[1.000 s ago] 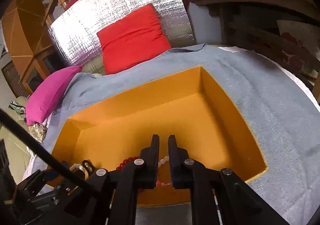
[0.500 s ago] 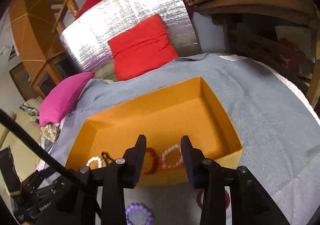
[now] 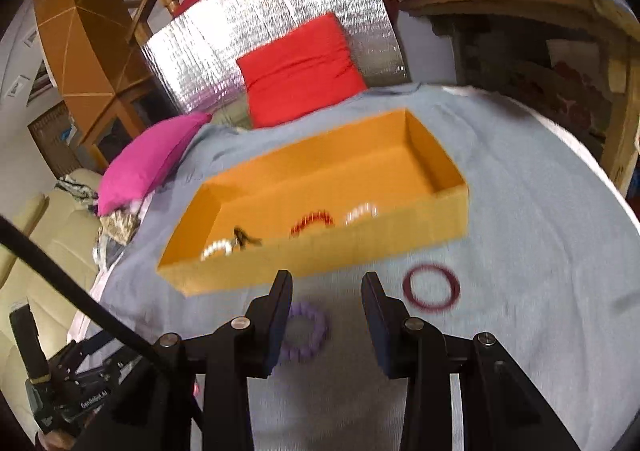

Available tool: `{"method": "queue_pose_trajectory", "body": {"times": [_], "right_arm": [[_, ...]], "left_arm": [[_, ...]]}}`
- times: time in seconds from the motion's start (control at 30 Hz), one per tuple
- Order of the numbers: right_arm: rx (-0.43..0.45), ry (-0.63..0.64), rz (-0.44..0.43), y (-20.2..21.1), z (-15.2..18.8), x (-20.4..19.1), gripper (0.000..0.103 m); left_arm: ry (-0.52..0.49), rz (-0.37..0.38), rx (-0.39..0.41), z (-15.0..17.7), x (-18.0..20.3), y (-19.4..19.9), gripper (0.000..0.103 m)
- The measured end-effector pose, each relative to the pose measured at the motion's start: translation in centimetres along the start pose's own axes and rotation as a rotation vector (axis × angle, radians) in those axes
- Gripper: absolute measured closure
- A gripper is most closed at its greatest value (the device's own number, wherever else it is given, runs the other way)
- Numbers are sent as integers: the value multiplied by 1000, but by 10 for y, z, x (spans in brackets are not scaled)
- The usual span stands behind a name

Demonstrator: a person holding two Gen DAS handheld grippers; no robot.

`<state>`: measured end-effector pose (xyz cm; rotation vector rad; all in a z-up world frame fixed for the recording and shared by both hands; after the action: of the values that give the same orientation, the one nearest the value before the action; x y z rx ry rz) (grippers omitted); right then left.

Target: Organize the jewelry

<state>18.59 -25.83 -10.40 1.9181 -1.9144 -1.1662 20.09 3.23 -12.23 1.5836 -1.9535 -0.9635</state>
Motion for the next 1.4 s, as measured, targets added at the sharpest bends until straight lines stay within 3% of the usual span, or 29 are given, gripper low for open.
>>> {"method": "queue_pose_trajectory", "body": {"times": [0.1,0.27,0.4,0.7,0.8,0.87,1.03,1.3,1.37,1.4], "right_arm": [[-37,14,3,-5,14,-2,64],[-101,-5,-13,-24,21,-6,64],[-144,22,-12,-38,28,-17,64],[-154,-36,-3,-39,21,3,64],[-158,-64,7,-40,19,13,64],[-167,-69,6,-42,20,14,64],[-195,-34,17,-55,24,0,64],[-215,54,170,-87,34,-12,64],[-200,101,207,-91,37,-16,64],[-190,136,227,-92,38,-20,70]], "left_arm": [[1,7,-14,9,-9,0,29],[7,83,-61,20,-9,-7,29],[-60,150,-61,24,9,-5,29],[-74,254,-44,12,32,-6,29],[-80,269,-56,11,35,-13,39],[-70,297,-80,11,39,-18,51],[-68,317,-114,15,43,-26,53],[-23,360,-160,15,39,-41,53],[-14,374,-164,16,39,-43,64],[-6,384,-167,14,38,-45,70]]}}
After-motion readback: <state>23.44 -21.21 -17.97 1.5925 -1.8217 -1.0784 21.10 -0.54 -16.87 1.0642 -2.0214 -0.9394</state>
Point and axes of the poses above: each gripper's, at about its wrist camera, not at the fingertips, and y roughly against the way its jaws point, x to its right, z to its underside, the point moved 5 cm from there along -y, roughly the way its jaws point, and after that the axes turned 3 degrees about -y, right-handed, at the moved point
